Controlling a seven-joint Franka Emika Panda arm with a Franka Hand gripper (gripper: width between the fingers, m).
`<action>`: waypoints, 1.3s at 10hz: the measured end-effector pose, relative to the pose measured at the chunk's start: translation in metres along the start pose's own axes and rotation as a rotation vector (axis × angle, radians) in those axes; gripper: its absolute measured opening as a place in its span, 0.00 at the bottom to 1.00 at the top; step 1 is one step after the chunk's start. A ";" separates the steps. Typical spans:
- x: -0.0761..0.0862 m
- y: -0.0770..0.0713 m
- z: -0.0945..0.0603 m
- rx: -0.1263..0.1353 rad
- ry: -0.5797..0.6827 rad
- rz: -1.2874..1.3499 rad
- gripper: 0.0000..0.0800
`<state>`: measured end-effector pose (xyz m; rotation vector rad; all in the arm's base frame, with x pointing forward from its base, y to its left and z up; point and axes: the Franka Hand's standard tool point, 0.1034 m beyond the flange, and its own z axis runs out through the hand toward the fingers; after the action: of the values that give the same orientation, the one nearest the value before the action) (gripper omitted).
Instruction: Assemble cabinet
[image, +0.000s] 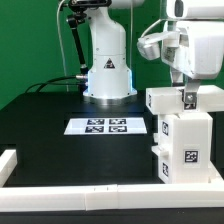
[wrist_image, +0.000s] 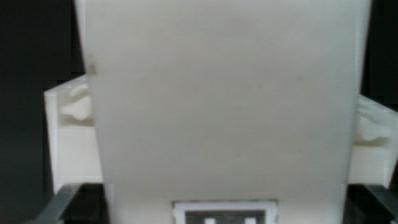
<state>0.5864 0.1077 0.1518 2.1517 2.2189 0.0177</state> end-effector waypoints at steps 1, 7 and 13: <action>-0.001 0.000 0.000 0.001 0.001 0.132 0.70; 0.000 0.000 0.000 0.002 0.002 0.747 0.70; 0.004 0.001 -0.001 0.009 0.009 1.272 0.70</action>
Offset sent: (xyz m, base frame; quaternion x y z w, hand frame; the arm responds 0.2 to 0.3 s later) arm 0.0030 0.0075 0.0008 0.0211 0.0256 0.2955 0.9548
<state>0.5871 0.1115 0.1523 3.0763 0.5123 0.0618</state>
